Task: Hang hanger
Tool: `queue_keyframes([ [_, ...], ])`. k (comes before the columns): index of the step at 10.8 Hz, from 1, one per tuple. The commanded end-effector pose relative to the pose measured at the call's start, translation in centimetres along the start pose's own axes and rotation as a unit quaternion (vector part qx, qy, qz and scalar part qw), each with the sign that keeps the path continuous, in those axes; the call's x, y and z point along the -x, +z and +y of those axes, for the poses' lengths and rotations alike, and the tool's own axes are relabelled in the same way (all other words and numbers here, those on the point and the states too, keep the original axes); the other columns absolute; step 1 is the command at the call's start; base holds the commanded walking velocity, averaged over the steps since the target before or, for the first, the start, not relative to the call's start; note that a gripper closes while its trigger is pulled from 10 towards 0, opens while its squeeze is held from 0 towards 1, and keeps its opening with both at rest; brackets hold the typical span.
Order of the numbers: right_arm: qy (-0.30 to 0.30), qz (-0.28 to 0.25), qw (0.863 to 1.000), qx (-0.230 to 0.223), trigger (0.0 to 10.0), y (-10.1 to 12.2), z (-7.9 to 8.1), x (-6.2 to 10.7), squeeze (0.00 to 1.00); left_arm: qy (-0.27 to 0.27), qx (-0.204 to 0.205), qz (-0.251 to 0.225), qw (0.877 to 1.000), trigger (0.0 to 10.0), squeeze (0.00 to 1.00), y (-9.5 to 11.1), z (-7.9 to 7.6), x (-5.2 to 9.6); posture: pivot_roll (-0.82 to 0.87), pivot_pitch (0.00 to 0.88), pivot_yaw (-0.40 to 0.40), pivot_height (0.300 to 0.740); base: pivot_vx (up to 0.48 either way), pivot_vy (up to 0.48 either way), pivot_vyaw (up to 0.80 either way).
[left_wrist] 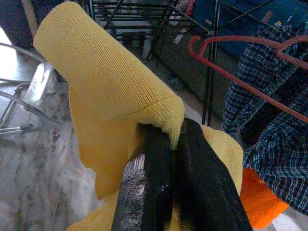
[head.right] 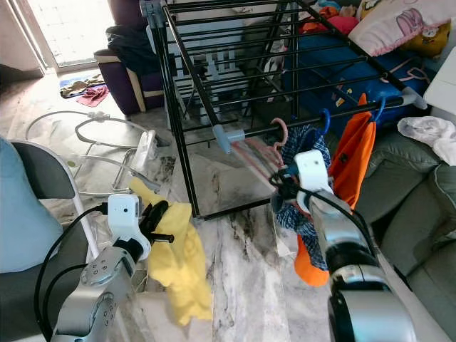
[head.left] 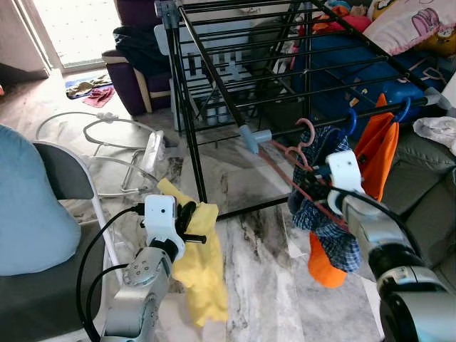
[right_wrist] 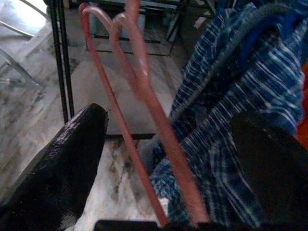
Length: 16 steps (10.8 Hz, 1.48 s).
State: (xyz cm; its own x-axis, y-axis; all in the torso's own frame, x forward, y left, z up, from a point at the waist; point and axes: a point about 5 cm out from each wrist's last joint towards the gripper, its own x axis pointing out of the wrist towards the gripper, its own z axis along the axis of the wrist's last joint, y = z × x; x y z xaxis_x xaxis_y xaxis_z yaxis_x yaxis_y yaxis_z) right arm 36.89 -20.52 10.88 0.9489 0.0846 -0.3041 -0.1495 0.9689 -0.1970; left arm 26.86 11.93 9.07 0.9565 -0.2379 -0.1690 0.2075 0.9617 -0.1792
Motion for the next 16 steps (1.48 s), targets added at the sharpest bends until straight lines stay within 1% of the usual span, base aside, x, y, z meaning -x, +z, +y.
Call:
queue_keyframes([
  [1, 0.0, -0.002, 1.0, 0.003, 10.0, 0.5, 0.0, -0.2, 0.0, -0.002, -0.009, -0.013, 1.0, 10.0, 0.0, 0.6, -0.2, -0.1, -0.08, 0.017, 0.019, 0.74, 0.0, 0.0, 0.0],
  [3, 0.007, 0.007, 1.0, 0.01, 10.0, 0.7, 0.1, -0.5, 0.0, -0.002, -0.01, -0.01, 1.0, 10.0, 0.0, 0.5, -0.2, -0.1, -0.07, 0.019, 0.016, 0.74, 0.0, 0.0, 0.0],
  [8, 0.011, 0.012, 1.0, 0.003, 10.0, 1.1, -0.4, -0.6, 0.0, -0.004, -0.015, 0.003, 1.0, 10.0, 0.0, 0.0, -0.3, 0.0, -0.07, 0.024, 0.016, 0.74, 0.0, 0.0, 0.0],
  [10, 0.013, 0.013, 1.0, -0.012, 10.0, 1.2, -0.2, -0.8, 0.0, -0.004, -0.017, 0.004, 1.0, 10.0, 0.0, 0.0, -0.3, 0.0, -0.07, 0.027, 0.016, 0.74, 0.0, 0.0, 0.0],
  [12, 0.026, 0.02, 0.998, -0.053, 10.0, 0.8, 0.9, -1.0, 0.0, -0.004, -0.02, 0.008, 1.0, 10.0, 0.0, -0.1, -0.4, 0.1, -0.07, 0.027, 0.016, 0.74, 0.0, 0.0, 0.0],
  [13, 0.029, 0.021, 0.997, -0.071, 3.2, 0.6, 1.2, -1.0, 0.0, -0.003, -0.022, 0.01, 1.0, 10.0, 0.0, -0.1, -0.3, 0.2, -0.05, 0.028, 0.012, 0.74, 0.0, 0.0, 0.0],
  [14, 0.035, 0.023, 0.995, -0.095, 0.0, 0.6, 1.5, -1.1, 0.0, -0.002, -0.023, 0.011, 1.0, 10.0, 0.0, -0.1, -0.2, 0.3, -0.05, 0.029, 0.012, 0.74, 0.0, 0.0, 0.0],
  [15, 0.036, 0.024, 0.994, -0.103, 0.0, 0.5, 1.7, -1.1, 0.0, -0.001, -0.025, 0.011, 1.0, 10.0, 0.0, -0.1, -0.1, 0.3, -0.05, 0.029, 0.012, 0.74, 0.0, 0.0, 0.0],
  [16, 0.033, 0.025, 0.994, -0.1, 0.0, 0.5, 1.7, -1.2, 0.0, 0.0, -0.027, 0.012, 1.0, 10.0, 0.0, -0.1, -0.1, 0.4, -0.05, 0.029, 0.012, 0.74, 0.0, 0.0, 0.0],
])
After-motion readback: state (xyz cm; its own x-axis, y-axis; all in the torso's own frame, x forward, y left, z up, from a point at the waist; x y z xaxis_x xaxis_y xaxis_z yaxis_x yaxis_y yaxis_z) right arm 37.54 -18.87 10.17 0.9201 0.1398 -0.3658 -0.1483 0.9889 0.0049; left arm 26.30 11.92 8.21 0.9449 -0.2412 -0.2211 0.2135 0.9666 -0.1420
